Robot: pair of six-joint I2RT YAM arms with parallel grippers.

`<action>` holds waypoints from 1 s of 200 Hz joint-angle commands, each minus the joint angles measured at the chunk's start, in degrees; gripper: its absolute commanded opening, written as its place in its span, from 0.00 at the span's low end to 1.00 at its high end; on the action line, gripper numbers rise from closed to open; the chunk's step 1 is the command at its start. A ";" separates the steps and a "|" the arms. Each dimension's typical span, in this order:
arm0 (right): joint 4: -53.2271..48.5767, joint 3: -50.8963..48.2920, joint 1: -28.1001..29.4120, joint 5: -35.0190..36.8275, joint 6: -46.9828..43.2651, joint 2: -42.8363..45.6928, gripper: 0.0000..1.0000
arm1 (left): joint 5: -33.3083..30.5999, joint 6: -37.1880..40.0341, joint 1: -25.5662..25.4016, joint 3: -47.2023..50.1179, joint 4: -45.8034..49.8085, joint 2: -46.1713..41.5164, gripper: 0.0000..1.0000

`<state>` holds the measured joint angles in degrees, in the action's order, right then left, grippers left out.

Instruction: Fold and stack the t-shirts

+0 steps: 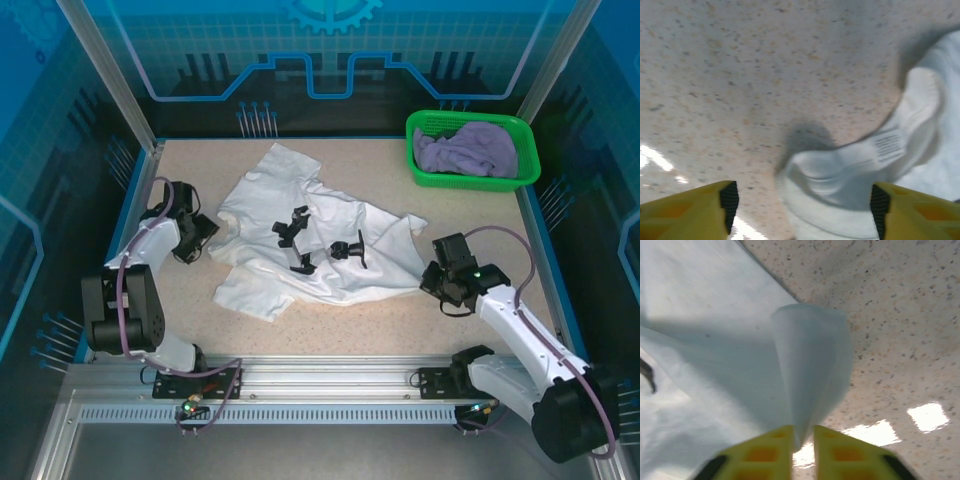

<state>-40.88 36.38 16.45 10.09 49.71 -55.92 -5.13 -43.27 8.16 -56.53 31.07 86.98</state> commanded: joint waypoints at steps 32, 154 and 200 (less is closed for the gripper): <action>-5.30 5.54 -1.00 2.97 -3.58 -3.26 0.64 | 1.27 1.19 -9.69 0.60 2.80 -11.16 0.80; 1.27 -3.85 -21.66 -9.94 -5.15 -6.41 0.43 | -2.51 -5.02 -26.00 25.44 11.38 -30.04 0.60; 5.65 -3.92 -21.81 -12.11 -5.41 -12.89 0.42 | -3.74 -7.47 -25.83 27.52 6.65 -27.42 0.60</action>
<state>-38.24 33.04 -4.56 0.40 44.73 -66.52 -7.92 -48.38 -17.43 -30.57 40.32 57.84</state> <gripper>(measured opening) 0.419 0.604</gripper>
